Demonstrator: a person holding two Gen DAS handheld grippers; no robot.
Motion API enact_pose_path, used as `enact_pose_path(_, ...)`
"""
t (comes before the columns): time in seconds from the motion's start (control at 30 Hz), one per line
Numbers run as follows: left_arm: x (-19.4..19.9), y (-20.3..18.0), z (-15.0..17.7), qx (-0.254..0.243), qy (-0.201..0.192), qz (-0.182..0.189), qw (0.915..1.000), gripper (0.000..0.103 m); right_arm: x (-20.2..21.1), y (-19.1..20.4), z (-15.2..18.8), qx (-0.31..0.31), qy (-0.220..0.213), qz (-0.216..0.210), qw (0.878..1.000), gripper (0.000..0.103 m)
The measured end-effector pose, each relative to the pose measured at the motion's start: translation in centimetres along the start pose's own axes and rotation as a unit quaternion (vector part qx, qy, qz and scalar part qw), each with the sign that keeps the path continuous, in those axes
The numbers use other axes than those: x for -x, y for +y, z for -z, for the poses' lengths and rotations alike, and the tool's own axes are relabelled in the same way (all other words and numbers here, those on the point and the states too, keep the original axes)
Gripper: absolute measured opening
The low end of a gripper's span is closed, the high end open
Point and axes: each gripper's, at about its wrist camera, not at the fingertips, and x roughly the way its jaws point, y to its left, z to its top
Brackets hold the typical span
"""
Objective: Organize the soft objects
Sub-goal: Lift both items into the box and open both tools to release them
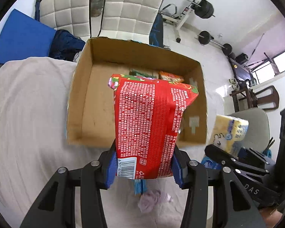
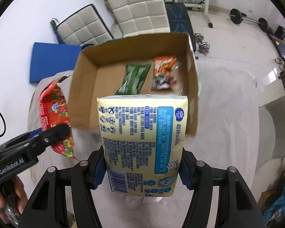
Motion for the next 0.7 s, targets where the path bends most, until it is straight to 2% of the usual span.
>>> enact_pose_path(0.13,-3.2,1.1,-4.1,0.023,0.038,0.008,0.9990,0.045,-2.3,-0.6,-3.2,-0.010,0.009,0.013,1.000,0.065)
enact_pose_path(0.37,-7.6,2.6,-9.2,0.035,0.070,-0.031,0.9965,0.045,-8.8,-1.5,-7.1,-0.016,0.048,0.041,0.998,0.065)
enact_pose_path(0.57,-12.8,4.3,-12.2,0.052,0.108,-0.059,0.9911,0.045,-14.5,-2.3,-8.7,-0.013,0.086,0.061,0.994,0.065)
enact_pose_path(0.7,-15.3,4.9,-13.7,0.044,0.123,-0.084,0.9879,0.045,-16.8,-2.5,-9.0,-0.005,0.101,0.076,0.992,0.065)
